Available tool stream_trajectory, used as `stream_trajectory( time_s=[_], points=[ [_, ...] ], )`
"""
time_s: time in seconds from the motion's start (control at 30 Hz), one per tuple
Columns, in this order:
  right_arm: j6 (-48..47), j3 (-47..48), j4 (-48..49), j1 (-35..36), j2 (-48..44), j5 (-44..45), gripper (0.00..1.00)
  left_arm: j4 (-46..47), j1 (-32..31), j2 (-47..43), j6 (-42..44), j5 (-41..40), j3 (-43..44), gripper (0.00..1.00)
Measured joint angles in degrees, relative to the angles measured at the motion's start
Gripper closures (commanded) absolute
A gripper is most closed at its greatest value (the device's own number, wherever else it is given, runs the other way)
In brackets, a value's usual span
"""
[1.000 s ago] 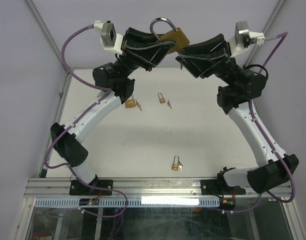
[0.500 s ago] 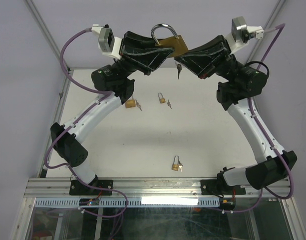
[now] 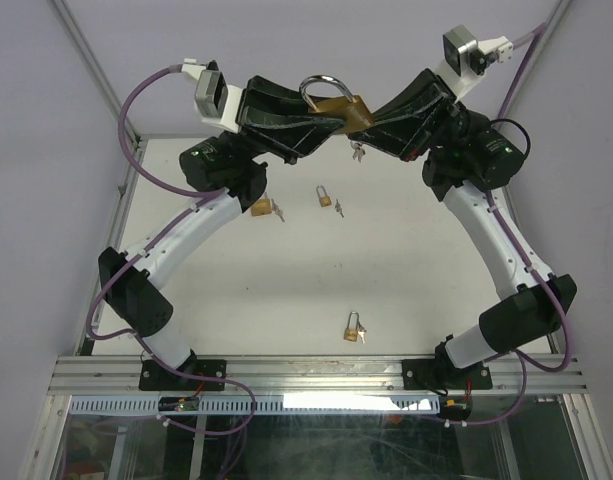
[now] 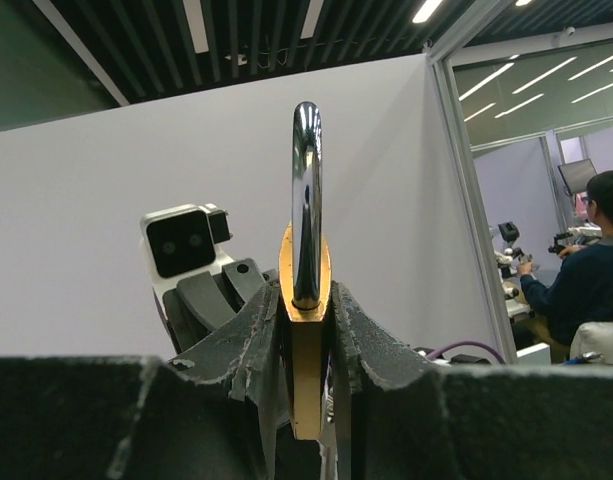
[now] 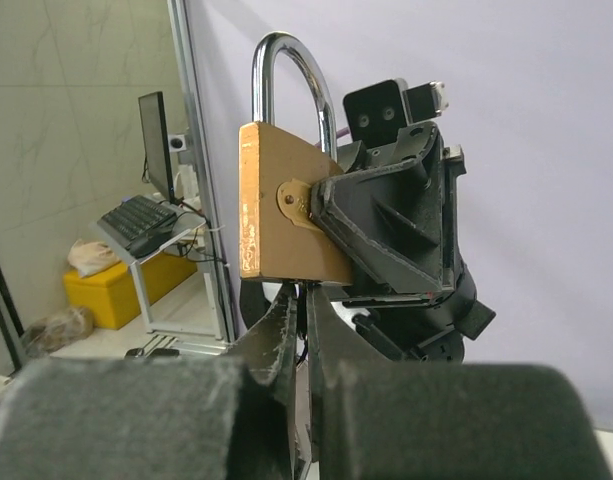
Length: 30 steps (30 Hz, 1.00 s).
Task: Unlock with the key
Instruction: Unlock the lock.
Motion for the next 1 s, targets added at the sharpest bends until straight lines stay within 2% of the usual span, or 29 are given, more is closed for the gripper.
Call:
stream_trajectory(
  time_s=[0.4, 0.63, 0.73, 0.77, 0.8, 0.83, 0.9, 1.0],
  points=[
    [13.22, 6.95, 4.92, 0.15, 4.46, -5.07, 1.0, 1.31, -0.04, -1.99, 2.82, 3.41, -2.16, 1.0],
    [14.73, 6.95, 4.85, 0.15, 4.46, -5.97, 1.0, 2.43, -0.04, -2.05, 4.5, 4.63, -2.51, 1.0],
    [13.94, 6.88, 3.23, 0.17, 4.24, -6.43, 0.66, 2.36, -0.04, -2.56, 4.39, 3.72, -3.52, 1.0],
    [11.76, 6.51, 0.07, 0.22, 3.58, -6.6, 0.56, 1.99, 0.02, -2.89, 4.15, 2.75, -4.11, 1.0],
    [10.12, 5.84, -3.23, 0.2, 2.69, -6.71, 0.51, 1.62, 0.04, -3.26, 3.63, 1.7, -4.79, 1.0],
    [5.97, 4.44, -8.96, 0.2, 1.16, -6.43, 0.38, 1.18, 0.02, -3.54, 3.26, 0.96, -5.22, 1.0],
    [-3.87, 1.36, -22.6, 0.2, -2.97, -5.18, 0.38, 0.02, 0.02, -3.98, 2.32, -0.72, -6.01, 1.0],
    [-14.19, -1.62, -37.92, 0.28, -8.83, -2.21, 0.38, -1.84, 0.04, -3.98, 1.7, -2.08, -6.03, 1.0]
  ],
)
